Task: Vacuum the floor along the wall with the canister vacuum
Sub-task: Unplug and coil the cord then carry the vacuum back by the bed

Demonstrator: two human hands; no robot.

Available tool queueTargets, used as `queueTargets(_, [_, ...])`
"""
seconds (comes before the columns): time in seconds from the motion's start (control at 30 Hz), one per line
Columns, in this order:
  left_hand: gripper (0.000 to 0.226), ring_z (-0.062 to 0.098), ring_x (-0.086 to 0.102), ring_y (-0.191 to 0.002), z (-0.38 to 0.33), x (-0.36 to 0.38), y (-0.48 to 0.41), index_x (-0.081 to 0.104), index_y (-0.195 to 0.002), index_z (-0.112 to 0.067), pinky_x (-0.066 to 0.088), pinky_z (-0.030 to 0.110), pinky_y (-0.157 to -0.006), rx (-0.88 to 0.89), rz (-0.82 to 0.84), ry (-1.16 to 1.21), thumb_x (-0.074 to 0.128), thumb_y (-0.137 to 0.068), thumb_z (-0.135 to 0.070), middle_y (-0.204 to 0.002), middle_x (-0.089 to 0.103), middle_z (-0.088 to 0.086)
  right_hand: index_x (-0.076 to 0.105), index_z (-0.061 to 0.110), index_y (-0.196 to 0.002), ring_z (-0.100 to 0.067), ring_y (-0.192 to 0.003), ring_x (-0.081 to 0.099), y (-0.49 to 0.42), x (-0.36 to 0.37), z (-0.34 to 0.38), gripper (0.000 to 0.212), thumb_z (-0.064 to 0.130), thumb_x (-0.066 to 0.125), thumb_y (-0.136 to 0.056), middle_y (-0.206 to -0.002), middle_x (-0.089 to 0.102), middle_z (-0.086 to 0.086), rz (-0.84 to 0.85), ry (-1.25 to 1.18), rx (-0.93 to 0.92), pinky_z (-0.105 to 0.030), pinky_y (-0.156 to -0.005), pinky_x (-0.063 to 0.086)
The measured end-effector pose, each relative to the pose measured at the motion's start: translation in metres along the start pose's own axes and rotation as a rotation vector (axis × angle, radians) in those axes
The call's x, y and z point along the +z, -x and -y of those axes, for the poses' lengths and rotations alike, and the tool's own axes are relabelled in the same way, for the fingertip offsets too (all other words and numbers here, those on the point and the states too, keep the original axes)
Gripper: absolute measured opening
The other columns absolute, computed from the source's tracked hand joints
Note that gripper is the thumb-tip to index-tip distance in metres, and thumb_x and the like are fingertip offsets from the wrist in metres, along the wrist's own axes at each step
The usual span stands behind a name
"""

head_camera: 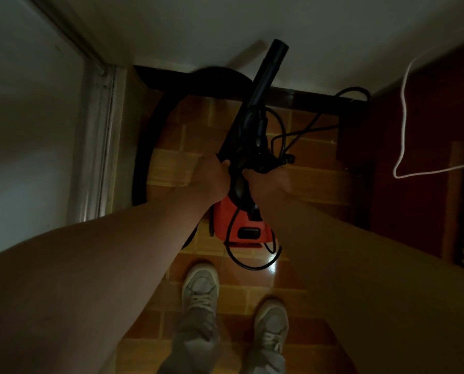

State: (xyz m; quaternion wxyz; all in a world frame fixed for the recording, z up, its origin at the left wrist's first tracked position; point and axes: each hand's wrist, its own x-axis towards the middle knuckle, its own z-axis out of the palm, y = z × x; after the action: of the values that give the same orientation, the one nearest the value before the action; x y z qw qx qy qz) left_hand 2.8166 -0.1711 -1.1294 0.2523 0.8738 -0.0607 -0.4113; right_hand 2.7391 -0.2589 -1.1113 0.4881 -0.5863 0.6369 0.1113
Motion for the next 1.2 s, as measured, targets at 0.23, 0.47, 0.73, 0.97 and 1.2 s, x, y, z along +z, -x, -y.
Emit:
queueTargets(0.23, [0.034,0.033,0.059,-0.115,0.001,-0.005,0.009,0.048,-0.134,0.005,0.048,0.036,-0.096,0.002,0.038,0.091,0.046,-0.106,-0.015,-0.128,0.059,0.024,0.034,0.001,-0.145,-0.034,-0.130,0.052,0.016,-0.010,-0.011,0.091,0.044,0.083,-0.081,-0.143,0.048,-0.017,-0.078,0.175,-0.130,-0.047,-0.104,0.051])
queueTargets(0.47, [0.047,0.025,0.063,-0.105,0.016,-0.007,0.022,0.055,-0.127,-0.009,0.055,0.046,-0.094,0.009,-0.019,0.173,0.045,-0.096,-0.042,-0.119,0.061,0.012,0.040,0.004,-0.144,-0.034,-0.130,0.051,0.021,-0.014,-0.013,0.085,0.056,0.074,-0.086,-0.141,0.049,-0.016,-0.106,0.251,-0.139,-0.050,-0.103,0.052])
queueTargets(0.73, [0.049,0.018,0.062,-0.108,0.027,0.001,0.044,0.058,-0.123,-0.017,0.054,0.045,-0.096,0.057,-0.011,0.150,0.039,-0.095,-0.051,-0.119,0.062,0.003,0.034,0.003,-0.150,-0.035,-0.133,0.048,0.024,-0.022,-0.020,0.096,0.061,0.073,-0.084,-0.144,0.045,-0.018,-0.081,0.283,-0.131,-0.050,-0.107,0.048])
queueTargets(0.97, [0.030,0.011,0.055,-0.107,0.018,0.007,0.058,0.053,-0.133,-0.012,0.043,0.018,-0.083,0.164,-0.037,0.173,0.047,-0.106,-0.024,-0.127,0.056,0.002,0.032,0.004,-0.150,-0.037,-0.131,0.052,0.025,-0.031,-0.023,0.106,0.063,0.080,-0.075,-0.145,0.047,-0.018,-0.049,0.247,-0.123,-0.054,-0.101,0.052])
queueTargets(1.2, [0.029,0.007,0.054,-0.101,0.008,0.010,0.069,0.053,-0.133,-0.013,0.035,0.008,-0.070,0.186,-0.034,0.177,0.046,-0.106,-0.024,-0.117,0.056,-0.004,0.039,0.006,-0.146,-0.032,-0.120,0.060,0.029,-0.047,-0.023,0.087,0.059,0.074,-0.085,-0.136,0.056,-0.012,-0.019,0.286,-0.109,-0.047,-0.093,0.056])
